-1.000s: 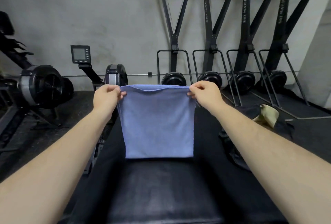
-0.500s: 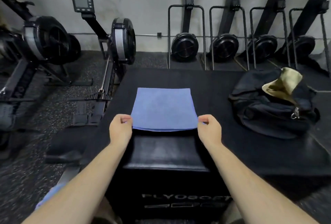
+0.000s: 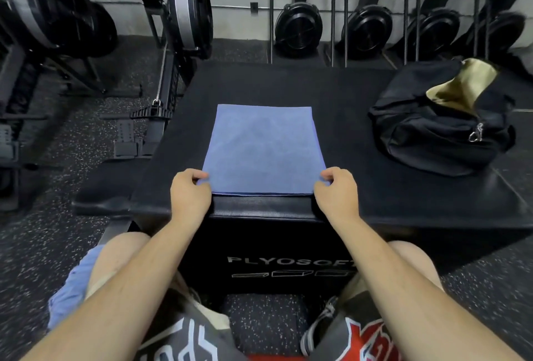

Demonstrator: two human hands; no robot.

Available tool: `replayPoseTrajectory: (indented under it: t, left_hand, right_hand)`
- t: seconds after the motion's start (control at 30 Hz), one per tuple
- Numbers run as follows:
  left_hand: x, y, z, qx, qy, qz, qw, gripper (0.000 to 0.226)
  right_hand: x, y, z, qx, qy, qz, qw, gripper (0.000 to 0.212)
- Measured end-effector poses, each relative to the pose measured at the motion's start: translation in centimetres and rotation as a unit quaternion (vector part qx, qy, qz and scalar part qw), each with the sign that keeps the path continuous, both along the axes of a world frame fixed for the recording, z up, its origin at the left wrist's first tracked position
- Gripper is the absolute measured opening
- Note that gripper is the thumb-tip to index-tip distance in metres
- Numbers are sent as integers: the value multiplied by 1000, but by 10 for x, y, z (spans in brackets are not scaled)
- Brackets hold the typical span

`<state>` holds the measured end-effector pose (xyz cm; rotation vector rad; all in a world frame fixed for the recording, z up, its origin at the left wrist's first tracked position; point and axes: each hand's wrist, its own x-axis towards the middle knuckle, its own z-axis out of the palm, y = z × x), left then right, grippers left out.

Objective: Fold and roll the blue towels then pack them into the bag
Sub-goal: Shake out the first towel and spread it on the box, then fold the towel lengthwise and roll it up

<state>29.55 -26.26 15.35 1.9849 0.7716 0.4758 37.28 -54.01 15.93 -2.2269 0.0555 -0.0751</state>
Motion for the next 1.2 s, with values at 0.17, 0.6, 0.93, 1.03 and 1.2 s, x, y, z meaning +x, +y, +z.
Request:
replayPoseTrajectory:
  t: [0.17, 0.6, 0.93, 1.03, 1.2]
  left_hand:
    - [4, -17, 2, 134, 44, 28, 990, 37]
    - [36, -27, -21, 337, 187, -178, 906, 57]
    - [135, -10, -9, 322, 189, -284, 883, 57]
    - [133, -3, -18, 315, 199, -273, 887, 60]
    - [172, 6, -7, 320, 172, -279, 889, 50]
  right_hand:
    - [1, 8, 3, -324, -68, 25, 943, 30]
    - [10, 49, -18, -346, 3, 177, 922, 65]
    - [51, 120, -11, -312, -20, 244, 918, 60]
    - [48, 114, -16, -309, -8, 233, 922, 61]
    - [66, 147, -9, -285, -36, 237, 928, 61]
